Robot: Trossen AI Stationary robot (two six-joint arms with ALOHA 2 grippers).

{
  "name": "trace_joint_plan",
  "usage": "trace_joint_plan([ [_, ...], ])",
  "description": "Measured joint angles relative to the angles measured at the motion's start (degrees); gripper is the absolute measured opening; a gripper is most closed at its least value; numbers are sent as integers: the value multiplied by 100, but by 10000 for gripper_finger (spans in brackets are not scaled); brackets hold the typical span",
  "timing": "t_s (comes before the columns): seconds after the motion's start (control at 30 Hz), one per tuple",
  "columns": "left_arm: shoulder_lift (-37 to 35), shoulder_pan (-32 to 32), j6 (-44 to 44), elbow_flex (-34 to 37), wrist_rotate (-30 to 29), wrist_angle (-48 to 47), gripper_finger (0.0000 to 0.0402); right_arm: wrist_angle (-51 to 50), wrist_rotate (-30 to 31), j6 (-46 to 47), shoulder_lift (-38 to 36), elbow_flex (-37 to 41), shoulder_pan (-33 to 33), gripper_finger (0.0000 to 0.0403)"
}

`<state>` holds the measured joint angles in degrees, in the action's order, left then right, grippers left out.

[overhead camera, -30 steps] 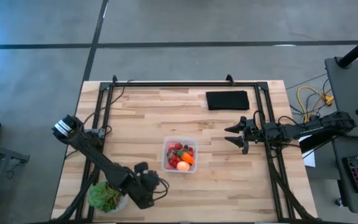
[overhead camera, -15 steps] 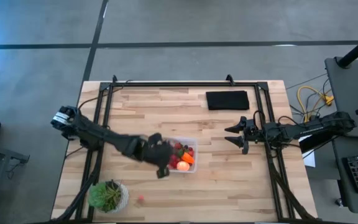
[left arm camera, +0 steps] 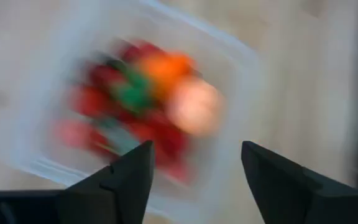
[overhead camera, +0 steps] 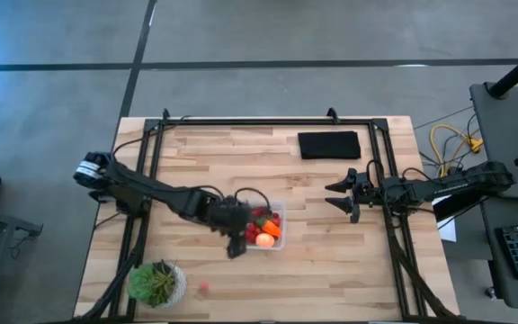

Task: Pick and placing Produce into tupperware
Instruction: Put the pink peach into the transparent container

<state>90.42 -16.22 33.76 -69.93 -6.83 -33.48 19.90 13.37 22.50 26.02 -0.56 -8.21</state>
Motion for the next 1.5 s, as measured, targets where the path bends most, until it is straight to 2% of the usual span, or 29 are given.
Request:
trace_joint_plan([
  [0.1,-36,-288,233,-7,933,0,231,0,0,0,0,0,-2,226],
  [0.2,-34,-832,471,-8,1248,-86,232,0,0,0,0,0,-2,226],
  [0.33,42,-1676,490,-26,1220,-189,232,0,-1,-1,0,0,-1,226],
  [0.47,244,-2462,487,-24,750,-407,232,0,0,0,0,0,-2,226],
  [0.53,367,-2755,516,-22,481,-509,232,2,-2,0,0,0,0,226],
  [0.63,591,-3013,909,-24,431,-500,232,1,-1,0,0,0,0,226],
  [0.97,1304,-3186,2129,-33,256,-712,232,0,-1,0,0,0,0,226],
  [1.5,1457,-3138,2144,-22,151,-910,232,2,0,-1,0,0,0,226],
])
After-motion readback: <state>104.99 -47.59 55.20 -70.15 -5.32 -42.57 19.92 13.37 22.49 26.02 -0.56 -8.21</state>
